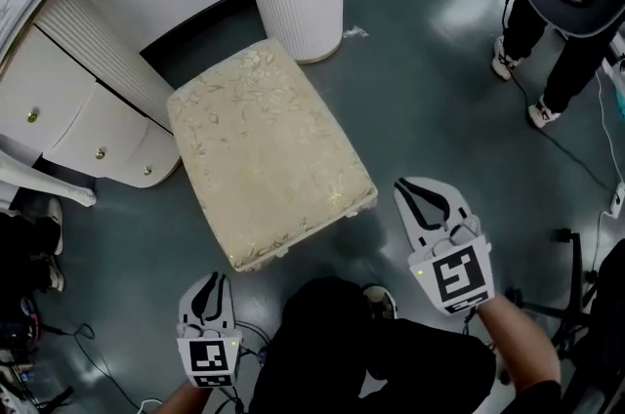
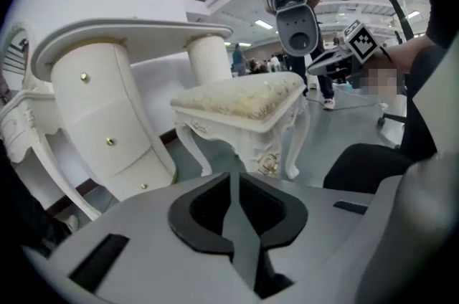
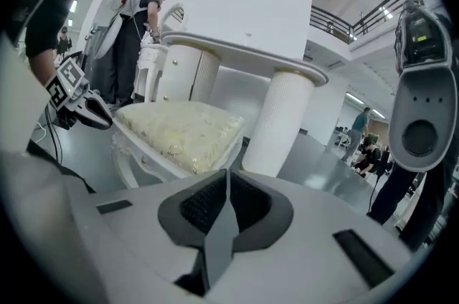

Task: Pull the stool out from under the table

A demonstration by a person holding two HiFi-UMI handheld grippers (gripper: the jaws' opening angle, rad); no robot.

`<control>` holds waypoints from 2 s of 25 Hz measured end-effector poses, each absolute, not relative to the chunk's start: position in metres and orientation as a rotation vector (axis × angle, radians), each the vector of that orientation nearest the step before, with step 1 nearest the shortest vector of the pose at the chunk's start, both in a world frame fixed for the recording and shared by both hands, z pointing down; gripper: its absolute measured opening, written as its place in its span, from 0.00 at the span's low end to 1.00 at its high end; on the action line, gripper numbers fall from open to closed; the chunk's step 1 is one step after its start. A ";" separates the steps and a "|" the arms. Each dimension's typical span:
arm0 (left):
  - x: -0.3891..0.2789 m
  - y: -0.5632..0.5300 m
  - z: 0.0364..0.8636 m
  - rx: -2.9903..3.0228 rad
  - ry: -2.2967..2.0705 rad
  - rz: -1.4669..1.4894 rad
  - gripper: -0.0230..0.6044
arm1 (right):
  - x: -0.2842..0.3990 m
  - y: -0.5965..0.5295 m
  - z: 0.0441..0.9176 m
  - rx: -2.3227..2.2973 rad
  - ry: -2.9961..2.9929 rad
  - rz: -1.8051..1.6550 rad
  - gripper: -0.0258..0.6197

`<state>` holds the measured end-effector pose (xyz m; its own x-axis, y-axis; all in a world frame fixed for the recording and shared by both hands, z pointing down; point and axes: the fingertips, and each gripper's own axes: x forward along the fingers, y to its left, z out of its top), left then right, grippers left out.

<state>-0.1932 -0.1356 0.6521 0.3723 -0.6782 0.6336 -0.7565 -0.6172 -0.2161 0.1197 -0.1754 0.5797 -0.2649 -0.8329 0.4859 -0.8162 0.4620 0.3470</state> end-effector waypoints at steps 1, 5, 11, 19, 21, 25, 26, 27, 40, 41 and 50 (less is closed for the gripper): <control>-0.196 -0.140 0.637 2.549 -1.366 1.042 0.07 | 0.115 -0.178 0.570 1.354 -2.110 -0.053 0.06; -0.186 -0.168 0.561 2.802 -1.520 0.913 0.05 | 0.085 -0.192 0.530 1.308 -2.151 -0.195 0.05; -0.134 -0.207 0.515 2.908 -1.459 0.673 0.05 | 0.047 -0.210 0.503 1.234 -2.270 -0.308 0.05; -0.089 -0.231 0.500 2.920 -1.439 0.555 0.05 | 0.068 -0.251 0.468 1.246 -2.349 -0.548 0.05; -0.081 -0.239 0.493 2.921 -1.435 0.541 0.05 | 0.079 -0.262 0.455 1.314 -2.506 -0.471 0.05; -0.064 -0.251 0.481 2.851 -1.436 0.576 0.05 | 0.113 -0.277 0.461 1.324 -2.483 -0.371 0.05; -0.058 -0.254 0.475 2.836 -1.433 0.585 0.05 | 0.118 -0.276 0.463 1.288 -2.439 -0.354 0.05; -0.052 -0.257 0.467 2.828 -1.426 0.593 0.05 | 0.119 -0.276 0.461 1.266 -2.432 -0.324 0.05; -0.019 -0.255 0.313 2.618 -1.349 0.565 0.04 | 0.047 -0.252 0.313 1.169 -2.544 0.094 0.05; -0.018 -0.254 0.294 2.598 -1.346 0.560 0.05 | 0.047 -0.254 0.292 1.187 -2.546 0.111 0.05; -0.013 -0.271 0.130 2.546 -1.349 0.568 0.04 | 0.060 -0.275 0.114 1.327 -2.586 0.219 0.05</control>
<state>-0.0129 -0.2707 0.1297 0.5080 -0.7489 0.4255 -0.8277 -0.5612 0.0003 0.0604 -0.2753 0.1141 -0.5653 -0.7805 0.2671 -0.8143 0.5798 -0.0291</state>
